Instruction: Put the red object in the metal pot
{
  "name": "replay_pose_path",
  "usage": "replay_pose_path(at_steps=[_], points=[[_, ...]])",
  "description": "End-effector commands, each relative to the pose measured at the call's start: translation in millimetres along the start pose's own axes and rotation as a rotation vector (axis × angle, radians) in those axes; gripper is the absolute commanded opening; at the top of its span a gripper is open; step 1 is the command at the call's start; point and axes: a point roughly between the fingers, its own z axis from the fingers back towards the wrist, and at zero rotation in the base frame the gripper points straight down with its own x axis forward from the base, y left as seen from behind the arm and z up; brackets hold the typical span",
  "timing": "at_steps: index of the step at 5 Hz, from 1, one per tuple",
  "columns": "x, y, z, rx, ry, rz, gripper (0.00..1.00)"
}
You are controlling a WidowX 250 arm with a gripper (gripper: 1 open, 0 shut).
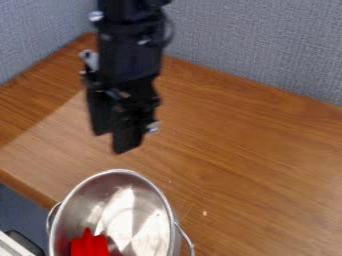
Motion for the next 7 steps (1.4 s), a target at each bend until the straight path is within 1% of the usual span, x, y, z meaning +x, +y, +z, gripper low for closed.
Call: replay_pose_path(at_steps=[1, 2, 3, 4, 5, 6, 7], points=[[-7.4, 5.8, -3.2, 0.021, -0.010, -0.038, 0.00], [-7.0, 7.6, -7.9, 0.039, -0.023, -0.058, 1.00], [-3.5, 0.0, -13.0, 0.045, -0.026, -0.046, 1.00], [1.2, -10.0, -20.1, 0.026, -0.015, -0.041, 1.00], [11.5, -19.0, -33.5, 0.021, -0.015, -0.035, 1.00], [21.7, -25.9, -43.3, 0.035, -0.039, -0.024, 1.00], [31.5, -29.9, -54.9, 0.035, -0.029, -0.043, 1.00]])
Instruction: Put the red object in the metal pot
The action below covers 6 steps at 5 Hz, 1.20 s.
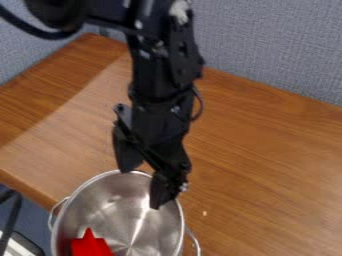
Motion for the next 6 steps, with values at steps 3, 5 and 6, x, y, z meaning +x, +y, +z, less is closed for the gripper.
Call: replay_pose_path(at_steps=[3, 5, 6], points=[[-1.9, -9.1, -29.1, 0.018, -0.019, -0.022, 1.00], [-10.9, 2.9, -26.8, 0.035, -0.059, -0.035, 1.00], [-10.7, 8.6, -23.6, 0.027, -0.063, -0.030, 1.00]])
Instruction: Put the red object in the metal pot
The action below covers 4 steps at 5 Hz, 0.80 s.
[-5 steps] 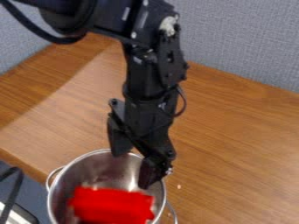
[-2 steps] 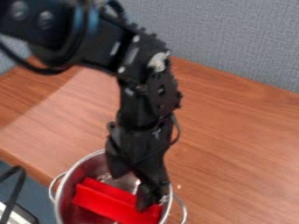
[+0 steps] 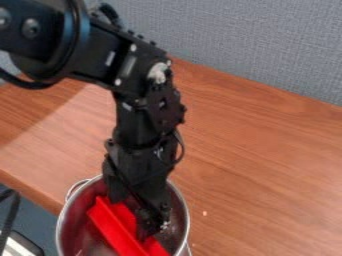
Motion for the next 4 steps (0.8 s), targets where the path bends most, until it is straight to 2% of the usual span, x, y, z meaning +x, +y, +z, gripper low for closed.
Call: replay_pose_path(at_steps=[1, 3, 4], points=[[6.5, 10.0, 6.0, 0.008, -0.034, 0.042, 1.00], [7.1, 8.6, 12.0, 0.017, -0.042, 0.041, 1.00], [6.2, 9.9, 12.0, 0.024, -0.046, 0.083, 1.00]])
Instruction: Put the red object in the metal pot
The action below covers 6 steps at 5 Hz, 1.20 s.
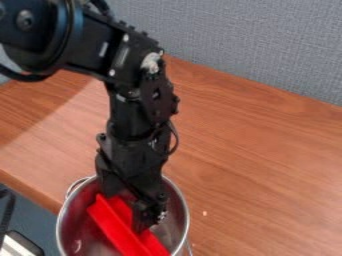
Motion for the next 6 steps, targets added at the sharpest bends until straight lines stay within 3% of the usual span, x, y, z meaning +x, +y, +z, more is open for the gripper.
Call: replay_pose_path(at_steps=[1, 2, 3, 5, 6], points=[[4.6, 4.2, 7.2, 0.023, -0.045, 0.039, 1.00], [4.4, -5.0, 12.1, 0.033, -0.051, 0.026, 1.00], [6.3, -13.2, 16.7, 0.038, -0.058, 0.015, 0.00], [19.8, 3.9, 19.0, 0.035, -0.083, 0.017, 0.00], [37.7, 25.7, 33.5, 0.062, -0.099, 0.008, 0.00]])
